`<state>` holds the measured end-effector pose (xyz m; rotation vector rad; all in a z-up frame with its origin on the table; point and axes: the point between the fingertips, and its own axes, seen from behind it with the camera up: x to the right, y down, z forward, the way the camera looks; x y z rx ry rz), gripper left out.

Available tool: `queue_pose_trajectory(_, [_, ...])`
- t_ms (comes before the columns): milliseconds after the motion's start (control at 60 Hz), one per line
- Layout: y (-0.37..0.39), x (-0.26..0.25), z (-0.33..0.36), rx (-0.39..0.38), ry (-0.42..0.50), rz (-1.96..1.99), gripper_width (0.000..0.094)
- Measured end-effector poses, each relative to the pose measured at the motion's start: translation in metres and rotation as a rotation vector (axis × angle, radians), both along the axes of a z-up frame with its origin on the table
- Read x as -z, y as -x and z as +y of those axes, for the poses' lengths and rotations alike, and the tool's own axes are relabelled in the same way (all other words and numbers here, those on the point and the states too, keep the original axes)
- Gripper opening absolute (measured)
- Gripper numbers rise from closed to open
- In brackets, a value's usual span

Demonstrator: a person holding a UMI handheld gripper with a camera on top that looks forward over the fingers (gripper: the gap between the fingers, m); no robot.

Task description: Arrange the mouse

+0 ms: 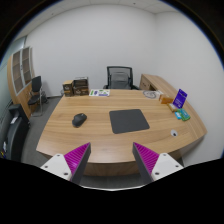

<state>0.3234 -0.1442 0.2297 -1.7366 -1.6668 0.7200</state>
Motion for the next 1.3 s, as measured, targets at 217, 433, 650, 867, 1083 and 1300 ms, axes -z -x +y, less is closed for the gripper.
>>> queue_pose_trajectory(217, [0.023,0.019,-0.031,-0.028,0.018,0.002,0.0863])
queue_pose_trajectory(433, [0.048,0.036,-0.070,-0.034,0.030,0.006,0.0861])
queue_pose_trajectory(650, [0.079,0.062,-0.119,-0.048,0.044,-0.010,0.0863])
queue_pose_trajectory(867, [0.112,0.088,-0.169,-0.091,0.038,-0.003,0.0864])
queue_pose_trajectory(1083, [0.149,0.123,-0.203,-0.116,0.016,-0.010,0.0862])
queue_pose_trajectory(1300, [0.196,0.154,-0.215,-0.105,0.009,0.000,0.0861])
